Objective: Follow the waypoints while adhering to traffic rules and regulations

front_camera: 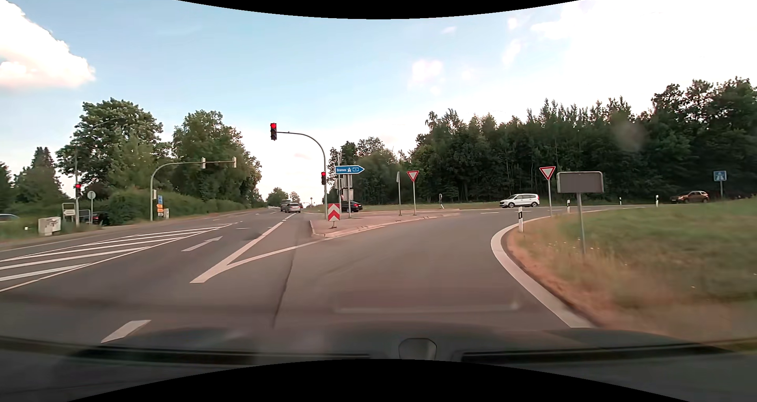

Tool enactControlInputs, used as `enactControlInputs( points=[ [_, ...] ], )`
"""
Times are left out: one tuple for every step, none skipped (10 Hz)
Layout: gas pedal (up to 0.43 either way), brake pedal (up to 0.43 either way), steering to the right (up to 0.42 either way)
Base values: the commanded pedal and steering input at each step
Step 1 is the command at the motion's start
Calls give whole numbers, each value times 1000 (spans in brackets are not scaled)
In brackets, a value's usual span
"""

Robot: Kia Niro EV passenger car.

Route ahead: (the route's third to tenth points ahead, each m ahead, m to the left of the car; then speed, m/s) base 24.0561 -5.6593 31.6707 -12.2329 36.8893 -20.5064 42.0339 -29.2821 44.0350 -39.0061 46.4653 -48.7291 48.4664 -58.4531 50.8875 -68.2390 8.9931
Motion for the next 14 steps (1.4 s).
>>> enactControlInputs(
  points=[
    [98,0,55],
    [130,0,62],
    [130,0,68],
    [130,0,76],
    [138,0,82],
    [138,0,88],
    [169,0,93],
    [177,0,99],
    [177,0,105],
    [177,0,109],
    [177,0,114],
    [177,0,121],
    [177,0,127],
    [177,0,133]
  ],
)
